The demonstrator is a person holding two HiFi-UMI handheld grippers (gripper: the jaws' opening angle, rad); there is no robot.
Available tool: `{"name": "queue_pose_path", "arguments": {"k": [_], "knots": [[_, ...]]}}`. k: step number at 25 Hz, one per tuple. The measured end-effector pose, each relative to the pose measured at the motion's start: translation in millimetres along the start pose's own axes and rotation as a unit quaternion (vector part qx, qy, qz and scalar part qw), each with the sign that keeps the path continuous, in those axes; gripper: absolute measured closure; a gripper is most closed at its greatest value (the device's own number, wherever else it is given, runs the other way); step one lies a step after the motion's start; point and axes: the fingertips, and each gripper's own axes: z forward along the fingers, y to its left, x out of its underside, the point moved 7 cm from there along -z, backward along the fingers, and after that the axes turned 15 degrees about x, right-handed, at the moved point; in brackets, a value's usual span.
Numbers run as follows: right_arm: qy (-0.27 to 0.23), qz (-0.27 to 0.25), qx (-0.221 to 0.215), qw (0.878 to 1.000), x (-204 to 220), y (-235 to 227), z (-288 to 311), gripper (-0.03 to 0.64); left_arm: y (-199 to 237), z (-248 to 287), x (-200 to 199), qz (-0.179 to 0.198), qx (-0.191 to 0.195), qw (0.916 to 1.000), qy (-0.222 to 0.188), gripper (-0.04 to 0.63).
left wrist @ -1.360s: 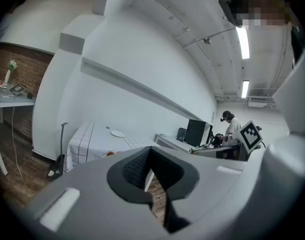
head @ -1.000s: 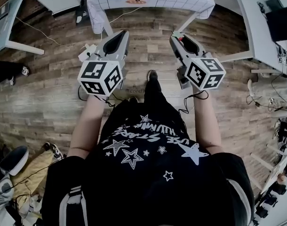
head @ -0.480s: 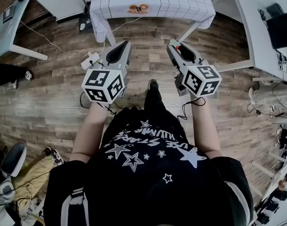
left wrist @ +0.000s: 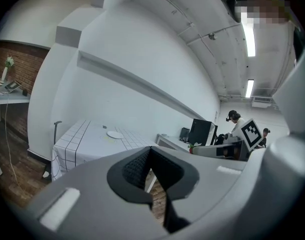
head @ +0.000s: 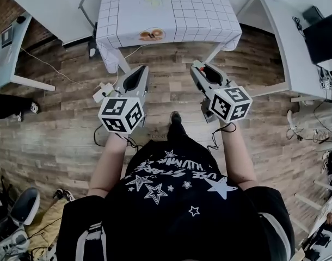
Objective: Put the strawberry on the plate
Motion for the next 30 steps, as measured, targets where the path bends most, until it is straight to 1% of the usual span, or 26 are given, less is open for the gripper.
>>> {"name": "queue_pose_path", "arguments": {"k": [5, 10, 16, 23, 30], "knots": [[-0.001, -0.002, -0.013, 1.000, -19, -33, 27, 0.471, 14, 39, -11, 0.000, -0.008, 1.0000, 0.000, 0.586], [-0.005, -0.006, -0.030, 1.000, -35, -61, 49, 0.471, 19, 74, -20, 0.009, -0.014, 0.9998, 0.003, 0.586], [-0.003, -0.003, -0.054, 0.999, -48, -91, 78, 0.471, 24, 107, -30, 0.017, -0.034, 0.9993, 0.004, 0.586], [-0.004, -0.001, -0.082, 0.997, -58, -112, 105, 0.471, 30, 129, -33, 0.017, -0.062, 0.9979, 0.000, 0.586], [0.000, 0.002, -0.096, 0.995, -61, -119, 119, 0.471, 30, 138, -37, 0.019, -0.074, 0.9971, 0.001, 0.586]]}}
